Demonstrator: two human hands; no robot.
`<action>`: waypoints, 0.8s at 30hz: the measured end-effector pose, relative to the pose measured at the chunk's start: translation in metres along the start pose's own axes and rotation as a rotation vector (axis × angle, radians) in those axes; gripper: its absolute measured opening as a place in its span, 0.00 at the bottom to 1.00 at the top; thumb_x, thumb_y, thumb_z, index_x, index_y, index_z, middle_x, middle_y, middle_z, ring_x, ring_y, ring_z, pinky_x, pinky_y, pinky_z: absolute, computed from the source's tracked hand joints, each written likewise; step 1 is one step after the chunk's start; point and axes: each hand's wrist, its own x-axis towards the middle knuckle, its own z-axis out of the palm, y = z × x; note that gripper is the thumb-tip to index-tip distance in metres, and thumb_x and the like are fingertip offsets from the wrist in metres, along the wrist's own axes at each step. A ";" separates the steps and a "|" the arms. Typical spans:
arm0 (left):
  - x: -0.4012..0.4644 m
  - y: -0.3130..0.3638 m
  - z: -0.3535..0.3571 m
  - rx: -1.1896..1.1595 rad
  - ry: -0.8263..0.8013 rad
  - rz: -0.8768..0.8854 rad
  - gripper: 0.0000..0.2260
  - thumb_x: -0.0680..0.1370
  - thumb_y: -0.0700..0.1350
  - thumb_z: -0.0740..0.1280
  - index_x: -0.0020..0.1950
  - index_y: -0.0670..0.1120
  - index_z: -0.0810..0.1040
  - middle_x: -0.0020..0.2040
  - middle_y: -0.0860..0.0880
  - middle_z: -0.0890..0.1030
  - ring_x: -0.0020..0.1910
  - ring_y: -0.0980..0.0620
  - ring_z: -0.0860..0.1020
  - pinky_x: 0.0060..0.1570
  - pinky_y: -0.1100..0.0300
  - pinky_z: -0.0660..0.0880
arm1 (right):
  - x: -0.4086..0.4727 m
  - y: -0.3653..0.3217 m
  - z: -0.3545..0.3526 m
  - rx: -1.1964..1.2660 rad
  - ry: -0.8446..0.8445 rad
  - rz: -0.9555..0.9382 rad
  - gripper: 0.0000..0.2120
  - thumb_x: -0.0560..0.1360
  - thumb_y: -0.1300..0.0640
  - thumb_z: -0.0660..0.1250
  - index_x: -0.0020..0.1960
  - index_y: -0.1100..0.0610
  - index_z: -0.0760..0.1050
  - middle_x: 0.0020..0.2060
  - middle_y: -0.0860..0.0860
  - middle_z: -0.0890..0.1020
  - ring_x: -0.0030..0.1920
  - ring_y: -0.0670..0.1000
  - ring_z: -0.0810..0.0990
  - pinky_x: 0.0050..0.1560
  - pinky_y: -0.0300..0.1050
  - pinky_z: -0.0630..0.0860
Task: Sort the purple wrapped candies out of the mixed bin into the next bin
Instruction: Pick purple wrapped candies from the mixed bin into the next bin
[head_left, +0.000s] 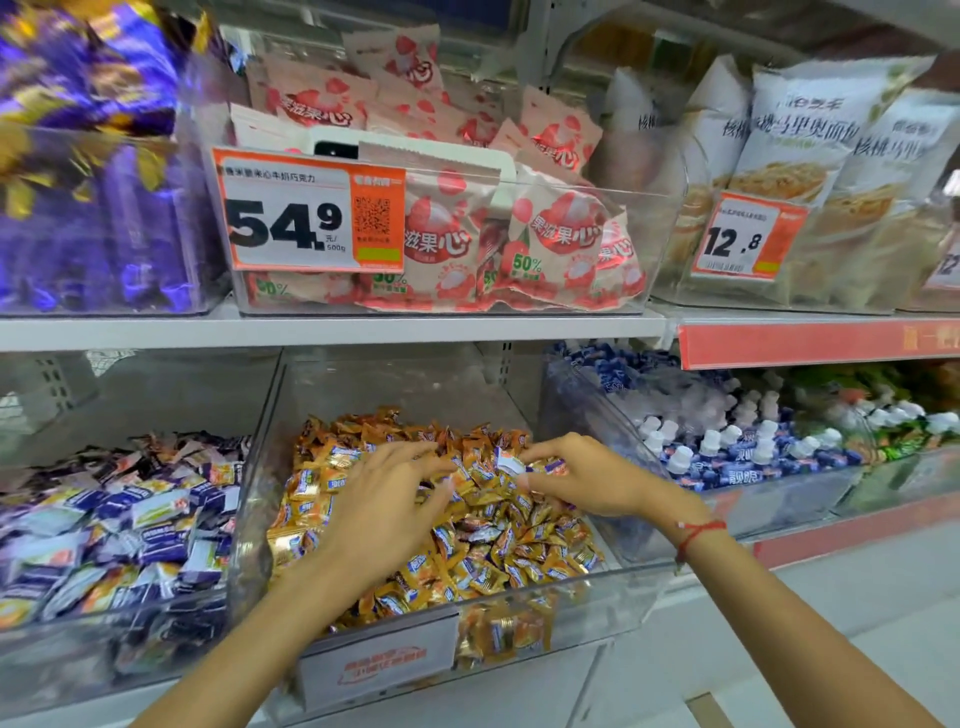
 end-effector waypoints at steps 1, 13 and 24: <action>0.002 0.006 -0.001 -0.121 0.013 -0.024 0.17 0.80 0.59 0.58 0.67 0.57 0.74 0.69 0.57 0.73 0.69 0.56 0.67 0.68 0.55 0.64 | -0.002 -0.003 0.002 0.072 0.022 -0.020 0.18 0.76 0.47 0.68 0.61 0.55 0.79 0.46 0.58 0.85 0.43 0.56 0.84 0.49 0.52 0.80; 0.016 0.024 -0.007 -0.757 -0.057 -0.231 0.11 0.79 0.53 0.65 0.48 0.49 0.84 0.40 0.56 0.85 0.40 0.62 0.82 0.43 0.66 0.78 | -0.012 -0.021 0.023 0.250 0.448 -0.077 0.10 0.73 0.43 0.70 0.49 0.47 0.82 0.40 0.40 0.83 0.41 0.40 0.80 0.43 0.43 0.78; 0.044 0.030 0.040 0.459 -0.247 0.172 0.09 0.76 0.54 0.70 0.50 0.50 0.78 0.52 0.50 0.80 0.53 0.47 0.77 0.45 0.56 0.71 | -0.031 -0.025 0.010 1.014 0.367 0.201 0.15 0.82 0.50 0.56 0.41 0.57 0.65 0.25 0.48 0.72 0.22 0.46 0.65 0.24 0.36 0.62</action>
